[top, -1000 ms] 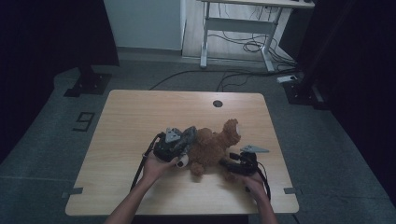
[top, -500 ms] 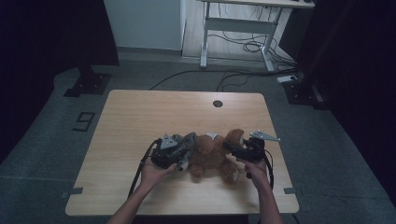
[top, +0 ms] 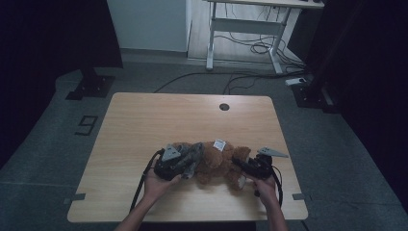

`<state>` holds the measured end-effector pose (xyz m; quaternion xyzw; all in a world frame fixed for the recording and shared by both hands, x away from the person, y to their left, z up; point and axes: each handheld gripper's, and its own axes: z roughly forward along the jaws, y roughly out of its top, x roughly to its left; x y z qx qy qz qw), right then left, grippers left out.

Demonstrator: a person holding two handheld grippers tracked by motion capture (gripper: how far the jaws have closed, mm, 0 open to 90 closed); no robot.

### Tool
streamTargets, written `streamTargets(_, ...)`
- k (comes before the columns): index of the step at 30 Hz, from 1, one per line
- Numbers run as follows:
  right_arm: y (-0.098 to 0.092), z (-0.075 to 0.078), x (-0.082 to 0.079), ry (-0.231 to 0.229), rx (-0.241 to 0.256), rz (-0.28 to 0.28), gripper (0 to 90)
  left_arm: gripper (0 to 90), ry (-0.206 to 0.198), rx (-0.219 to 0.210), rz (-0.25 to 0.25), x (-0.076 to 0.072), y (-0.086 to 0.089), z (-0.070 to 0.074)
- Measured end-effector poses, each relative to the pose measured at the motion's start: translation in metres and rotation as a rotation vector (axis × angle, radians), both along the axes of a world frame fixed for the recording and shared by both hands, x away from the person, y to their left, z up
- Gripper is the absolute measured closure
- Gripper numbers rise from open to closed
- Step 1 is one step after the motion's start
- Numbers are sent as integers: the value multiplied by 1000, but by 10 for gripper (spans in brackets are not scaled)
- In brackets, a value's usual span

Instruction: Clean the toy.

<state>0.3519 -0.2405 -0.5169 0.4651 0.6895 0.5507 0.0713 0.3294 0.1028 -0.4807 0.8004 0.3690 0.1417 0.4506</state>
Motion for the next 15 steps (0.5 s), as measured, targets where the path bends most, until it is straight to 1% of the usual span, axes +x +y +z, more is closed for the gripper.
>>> streamTargets(4, -2, -3, -3, -5, -5, 6, 614, 772, 3, -6, -2, -1, 0, 5)
streamTargets(5, -3, -6, -3, -2, -7, 6, 616, 771, 5, -3, -4, -2, -1, 12)
streamTargets(6, -3, -6, -3, -2, -7, 6, 616, 770, 5, -3, -4, -2, -1, 12)
streamTargets(7, -4, -7, -4, -3, -8, 6, 619, 769, 6, -11, -7, -3, -2, 22)
streamTargets(8, -4, -8, -4, -5, -10, 5, 621, 768, 6, -11, -7, -3, -2, 22)
streamTargets(9, -5, -8, -5, -6, -13, 5, 622, 767, -12, -26, -7, -3, -2, 35)
streamTargets(11, -6, -10, -5, -11, -18, 1, 625, 764, -51, -32, -4, -4, -4, 52)
streamTargets(12, -6, -10, -5, -11, -18, 1, 625, 762, -51, -32, -4, -4, -4, 52)
streamTargets(13, -6, -11, -6, -16, -19, 4, 626, 759, -80, -40, -5, -2, -9, 67)
streamTargets(14, -6, -11, -6, -16, -19, 4, 626, 758, -80, -40, -5, -2, -9, 67)
streamTargets(15, -6, -12, -7, -21, -18, 4, 626, 758, -84, -48, -10, 5, -16, 77)
